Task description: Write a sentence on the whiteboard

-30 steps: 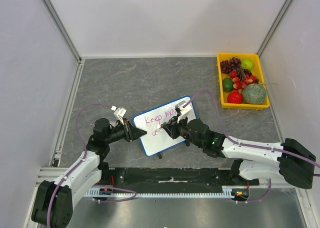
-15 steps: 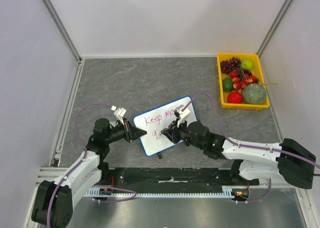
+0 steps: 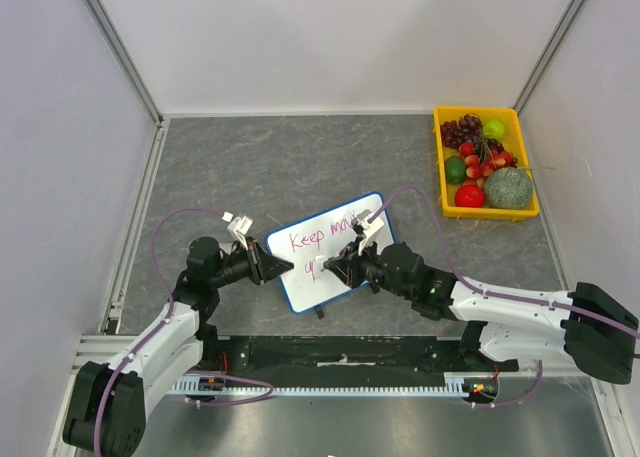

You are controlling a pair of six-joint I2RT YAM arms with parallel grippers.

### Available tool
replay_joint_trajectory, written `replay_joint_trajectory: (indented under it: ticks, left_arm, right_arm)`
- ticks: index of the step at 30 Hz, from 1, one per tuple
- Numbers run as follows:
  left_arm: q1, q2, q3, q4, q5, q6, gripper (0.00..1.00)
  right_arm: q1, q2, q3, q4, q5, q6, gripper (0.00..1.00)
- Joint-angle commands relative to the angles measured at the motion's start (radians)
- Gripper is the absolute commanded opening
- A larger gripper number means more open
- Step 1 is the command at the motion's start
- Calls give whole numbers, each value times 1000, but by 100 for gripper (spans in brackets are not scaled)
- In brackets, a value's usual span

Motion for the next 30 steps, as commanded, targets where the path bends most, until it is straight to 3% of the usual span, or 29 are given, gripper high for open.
replay_joint_trajectory:
  ticks: [1, 30]
  left_arm:
    - [4, -3, -8, 20, -57, 71, 2]
    - [4, 0, -8, 20, -56, 74, 2]
  right_arm:
    - [-9, -45, 68, 27, 3, 9, 0]
    - [-74, 36, 85, 22, 63, -5, 0]
